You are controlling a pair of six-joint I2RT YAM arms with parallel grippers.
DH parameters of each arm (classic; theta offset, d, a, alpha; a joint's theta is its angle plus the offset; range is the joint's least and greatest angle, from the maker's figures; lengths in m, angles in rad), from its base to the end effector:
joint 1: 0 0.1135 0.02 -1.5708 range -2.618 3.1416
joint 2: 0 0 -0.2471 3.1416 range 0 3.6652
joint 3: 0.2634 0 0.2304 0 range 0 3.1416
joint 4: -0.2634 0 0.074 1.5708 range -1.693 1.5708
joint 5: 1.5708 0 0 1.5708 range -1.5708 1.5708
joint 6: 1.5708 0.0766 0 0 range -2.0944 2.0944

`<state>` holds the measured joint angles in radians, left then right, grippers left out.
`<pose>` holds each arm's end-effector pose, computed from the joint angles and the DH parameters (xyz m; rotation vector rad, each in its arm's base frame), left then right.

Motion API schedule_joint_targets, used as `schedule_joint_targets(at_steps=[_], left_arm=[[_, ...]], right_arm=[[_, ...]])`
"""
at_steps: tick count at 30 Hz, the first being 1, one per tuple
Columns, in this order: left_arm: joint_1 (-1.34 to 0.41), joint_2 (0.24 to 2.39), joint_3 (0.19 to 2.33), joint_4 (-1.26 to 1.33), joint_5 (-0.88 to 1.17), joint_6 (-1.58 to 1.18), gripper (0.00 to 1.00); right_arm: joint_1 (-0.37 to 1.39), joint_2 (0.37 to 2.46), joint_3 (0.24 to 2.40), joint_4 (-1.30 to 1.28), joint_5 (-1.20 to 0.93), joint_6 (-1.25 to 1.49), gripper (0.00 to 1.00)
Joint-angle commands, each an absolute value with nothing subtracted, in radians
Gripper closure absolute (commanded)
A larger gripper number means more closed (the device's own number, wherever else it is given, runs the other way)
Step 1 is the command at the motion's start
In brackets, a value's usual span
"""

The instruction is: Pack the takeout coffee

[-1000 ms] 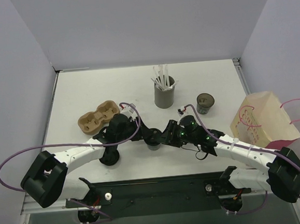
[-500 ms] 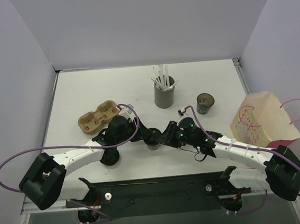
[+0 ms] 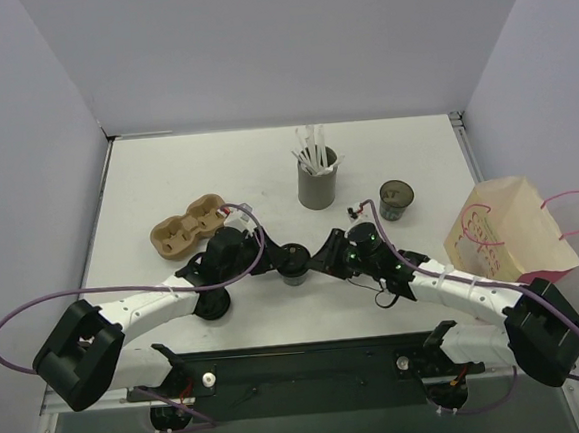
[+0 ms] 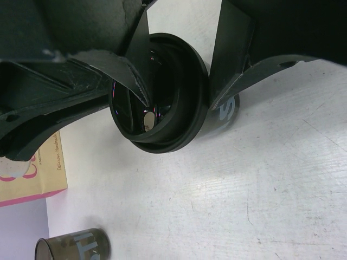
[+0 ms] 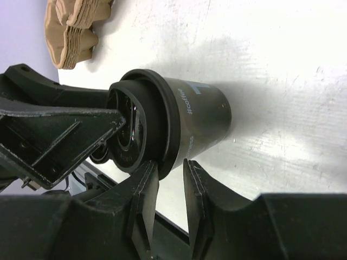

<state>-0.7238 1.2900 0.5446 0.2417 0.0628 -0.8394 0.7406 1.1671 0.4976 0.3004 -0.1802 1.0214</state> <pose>0.2122 -0.1940 0.1715 -0.0878 2.2367 -0.9811 0.1929 0.1949 0.1958 0.1714 2.1770 1.2776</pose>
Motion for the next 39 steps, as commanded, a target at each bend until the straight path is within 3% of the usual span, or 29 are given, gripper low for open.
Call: schedule_joint_targets(at_steps=[1, 14, 20, 39], left_arm=[[-0.749, 1.328, 0.482, 0.038, 0.084, -0.81, 0.48], [-0.75, 1.359, 0.503, 0.041, 0.08, -0.81, 0.48], [-0.752, 1.364, 0.5, 0.037, 0.068, -0.816, 0.48], [-0.75, 1.362, 0.505, 0.012, 0.049, -0.818, 0.48]], right_arm=[[0.683, 1.233, 0.523, 0.255, -0.087, 0.933, 0.74], [0.624, 1.269, 0.606, 0.222, -0.169, 0.857, 0.73], [0.624, 1.192, 0.589, 0.216, -0.172, 0.865, 0.69], [0.669, 1.114, 0.491, 0.336, -0.212, 0.982, 0.69]])
